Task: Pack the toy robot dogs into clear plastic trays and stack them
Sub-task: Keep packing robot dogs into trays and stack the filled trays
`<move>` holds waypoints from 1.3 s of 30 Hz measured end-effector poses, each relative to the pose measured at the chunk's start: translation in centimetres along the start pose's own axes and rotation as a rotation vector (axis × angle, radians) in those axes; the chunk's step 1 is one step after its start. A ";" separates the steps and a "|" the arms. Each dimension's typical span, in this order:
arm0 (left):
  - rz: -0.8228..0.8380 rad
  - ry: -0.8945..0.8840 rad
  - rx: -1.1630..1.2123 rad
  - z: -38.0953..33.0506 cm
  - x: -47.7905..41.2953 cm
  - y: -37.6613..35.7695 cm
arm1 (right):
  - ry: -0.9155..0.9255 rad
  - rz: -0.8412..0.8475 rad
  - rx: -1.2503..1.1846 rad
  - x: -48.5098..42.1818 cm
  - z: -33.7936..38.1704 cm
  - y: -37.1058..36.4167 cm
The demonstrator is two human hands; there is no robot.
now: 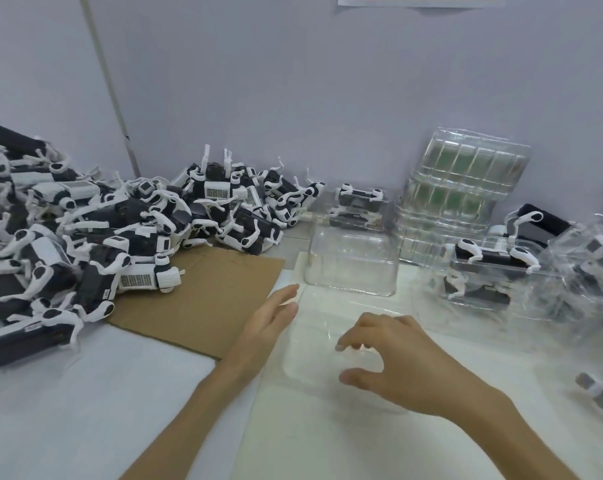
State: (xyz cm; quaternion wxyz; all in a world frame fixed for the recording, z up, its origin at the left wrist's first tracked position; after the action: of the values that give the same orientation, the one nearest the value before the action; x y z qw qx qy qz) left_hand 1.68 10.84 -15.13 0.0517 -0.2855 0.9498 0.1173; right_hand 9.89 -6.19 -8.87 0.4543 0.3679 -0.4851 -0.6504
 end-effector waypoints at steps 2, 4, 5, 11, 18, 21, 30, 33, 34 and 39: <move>0.029 -0.005 0.006 -0.2 0.3 -0.1 | -0.002 -0.037 -0.067 -1.7 0.4 1.6; 0.035 -0.010 0.023 -0.3 0.5 -0.1 | 0.009 -0.137 -0.131 -4.5 1.0 3.8; 0.032 -0.013 0.031 -0.3 0.4 -0.1 | 0.023 -0.185 -0.157 -6.3 1.2 4.6; 0.016 -0.112 -0.083 -0.4 0.1 0.2 | 0.006 -0.242 -0.163 -21.0 1.3 5.2; -0.024 -0.202 -0.210 -0.4 -0.5 0.5 | -0.105 -0.165 -0.039 -33.4 -1.6 2.1; -0.028 -0.218 -0.227 -0.4 -0.8 0.5 | -0.107 -0.060 -0.017 -37.0 -1.9 0.3; -0.024 -0.213 -0.219 -0.5 -0.8 0.6 | -0.146 -0.043 0.185 -37.7 -2.2 -0.2; -0.020 -0.208 -0.209 -0.5 -0.6 0.6 | -0.152 -0.233 0.033 -35.1 -2.2 3.1; -0.021 -0.204 -0.196 -0.5 -0.6 0.7 | -0.151 -0.305 -0.044 -33.9 -2.2 4.4; -0.022 -0.201 -0.170 -0.3 -0.4 0.7 | -0.085 -0.506 -0.537 -25.8 -1.6 8.5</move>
State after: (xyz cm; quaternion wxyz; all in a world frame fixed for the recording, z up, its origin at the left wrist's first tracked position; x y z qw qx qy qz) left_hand 1.68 11.53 -14.62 0.1233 -0.2858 0.9233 0.2250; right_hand 21.51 16.80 -0.06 0.3390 0.3166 -0.2091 -0.8609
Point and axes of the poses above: each hand's wrist, its own x-axis away from the middle knuckle, its own y-axis out of the back of the hand, z = x × y, the point moved 7 cm from there along -x, towards the middle knuckle
